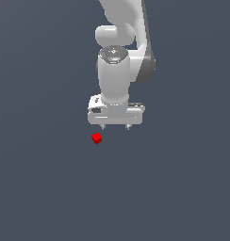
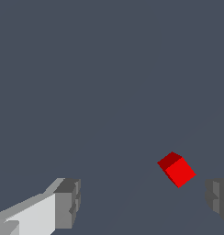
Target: Pick up the red cube and move it to a goal position.
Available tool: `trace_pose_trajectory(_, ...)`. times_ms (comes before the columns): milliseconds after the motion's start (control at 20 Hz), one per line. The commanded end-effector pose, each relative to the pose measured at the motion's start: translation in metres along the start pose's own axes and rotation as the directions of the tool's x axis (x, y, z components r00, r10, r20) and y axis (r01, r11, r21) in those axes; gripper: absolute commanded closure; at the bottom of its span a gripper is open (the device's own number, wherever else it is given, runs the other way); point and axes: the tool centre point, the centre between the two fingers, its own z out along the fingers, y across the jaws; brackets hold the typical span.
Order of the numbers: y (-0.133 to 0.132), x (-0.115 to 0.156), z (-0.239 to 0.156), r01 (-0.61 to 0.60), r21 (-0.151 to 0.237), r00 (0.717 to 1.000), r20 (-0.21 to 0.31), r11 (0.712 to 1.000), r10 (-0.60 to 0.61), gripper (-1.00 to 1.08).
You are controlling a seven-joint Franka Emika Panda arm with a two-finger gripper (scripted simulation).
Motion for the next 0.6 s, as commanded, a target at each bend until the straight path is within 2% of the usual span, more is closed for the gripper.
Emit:
trace_pose_trajectory(0,0.0,0.0,0.0,0.0,0.0,1.0,0.0,1.0,0.0,-0.92)
trace_pose_trajectory(550,0.009,-0.009,0.017,0.066,0.0,0.998,0.006,0.998,-0.066,-0.92)
